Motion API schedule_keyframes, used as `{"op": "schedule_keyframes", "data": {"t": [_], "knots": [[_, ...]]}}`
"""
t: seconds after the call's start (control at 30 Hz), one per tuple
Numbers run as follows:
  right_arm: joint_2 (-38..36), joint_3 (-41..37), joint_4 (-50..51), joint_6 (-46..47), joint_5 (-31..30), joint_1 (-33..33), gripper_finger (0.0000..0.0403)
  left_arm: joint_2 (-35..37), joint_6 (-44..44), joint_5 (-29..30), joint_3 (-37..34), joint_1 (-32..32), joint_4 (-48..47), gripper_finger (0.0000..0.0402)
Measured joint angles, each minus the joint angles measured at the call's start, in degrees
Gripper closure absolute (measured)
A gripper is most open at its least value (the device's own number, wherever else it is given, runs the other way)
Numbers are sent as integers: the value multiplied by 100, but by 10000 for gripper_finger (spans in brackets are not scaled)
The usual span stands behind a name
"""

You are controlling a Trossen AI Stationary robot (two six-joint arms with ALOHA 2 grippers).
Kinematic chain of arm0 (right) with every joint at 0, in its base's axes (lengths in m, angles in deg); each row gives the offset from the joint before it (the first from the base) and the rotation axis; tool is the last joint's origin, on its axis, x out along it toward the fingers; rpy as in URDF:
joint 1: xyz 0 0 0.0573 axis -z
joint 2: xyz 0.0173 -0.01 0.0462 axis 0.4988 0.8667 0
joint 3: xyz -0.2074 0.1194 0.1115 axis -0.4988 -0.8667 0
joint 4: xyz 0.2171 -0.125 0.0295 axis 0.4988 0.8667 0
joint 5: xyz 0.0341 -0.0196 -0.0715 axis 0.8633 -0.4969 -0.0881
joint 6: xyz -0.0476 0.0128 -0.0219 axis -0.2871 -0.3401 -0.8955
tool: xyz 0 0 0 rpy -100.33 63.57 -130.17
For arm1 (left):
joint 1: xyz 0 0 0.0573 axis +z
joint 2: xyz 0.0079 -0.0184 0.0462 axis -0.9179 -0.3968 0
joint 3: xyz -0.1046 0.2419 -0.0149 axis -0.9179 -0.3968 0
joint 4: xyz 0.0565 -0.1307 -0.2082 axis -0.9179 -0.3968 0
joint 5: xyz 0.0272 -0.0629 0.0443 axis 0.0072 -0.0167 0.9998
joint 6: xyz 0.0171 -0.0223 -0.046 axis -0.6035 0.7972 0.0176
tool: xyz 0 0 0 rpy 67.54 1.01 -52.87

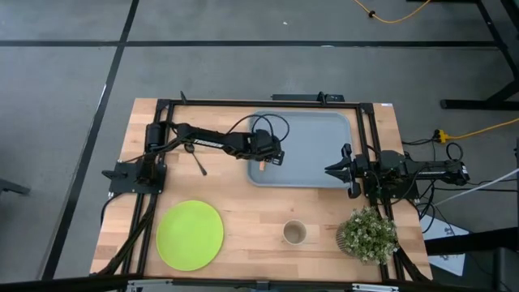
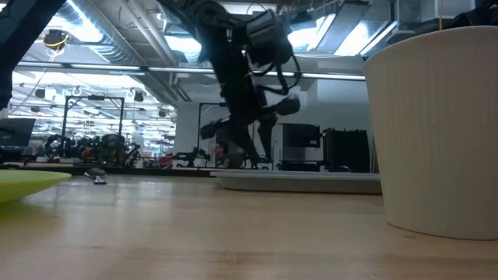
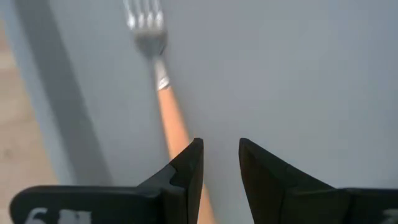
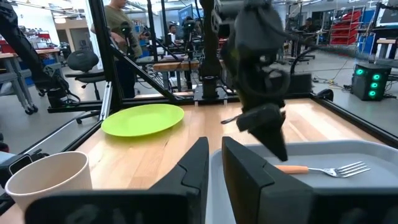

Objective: Pick and place plate/cup/fork/spoon on tray
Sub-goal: Put the light orange fork on the light blue tray

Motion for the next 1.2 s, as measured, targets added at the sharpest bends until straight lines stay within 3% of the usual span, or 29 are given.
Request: {"op": "schedule_keyframes", "data": {"t": [0.3,0.57,1.2], "knots": [[0,0,0,0,2,0,351,-66,-883,368,328,19,189,305],[0,0,0,0,2,0,351,-626,-1023,60,316,225,678,305],[-2,0,0,15,0,0,351,-737,-1045,-288,320,642,521,305]]}}
